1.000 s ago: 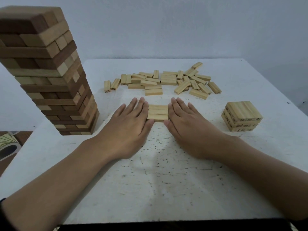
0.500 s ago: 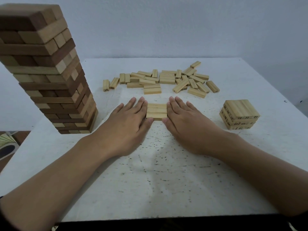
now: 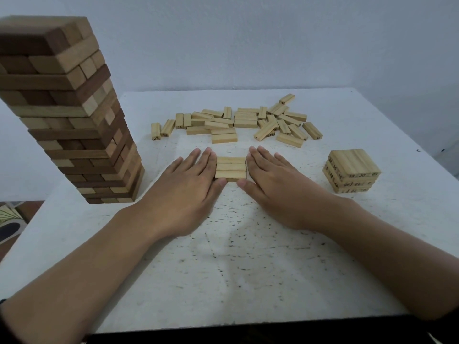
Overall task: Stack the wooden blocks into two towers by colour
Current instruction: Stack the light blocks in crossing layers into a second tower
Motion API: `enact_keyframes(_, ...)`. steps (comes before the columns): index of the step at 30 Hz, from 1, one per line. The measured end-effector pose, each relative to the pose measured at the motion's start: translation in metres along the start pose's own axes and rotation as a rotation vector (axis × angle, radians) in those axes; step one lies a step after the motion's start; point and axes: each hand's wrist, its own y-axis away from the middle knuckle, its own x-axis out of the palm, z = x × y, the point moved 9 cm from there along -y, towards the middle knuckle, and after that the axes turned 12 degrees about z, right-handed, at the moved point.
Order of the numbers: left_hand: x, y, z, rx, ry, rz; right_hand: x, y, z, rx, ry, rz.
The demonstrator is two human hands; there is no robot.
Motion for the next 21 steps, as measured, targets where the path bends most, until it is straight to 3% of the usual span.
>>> enact_keyframes(9,-0.023,0.009,0.005,0.05,0.268,-0.078,-0.027,0.008,-0.009,-0.078,-0.26,-0.224)
enact_keyframes(21,-0.022,0.003,0.008,0.085,0.257,-0.072,-0.026,0.001,-0.014,-0.1,-0.261,-0.224)
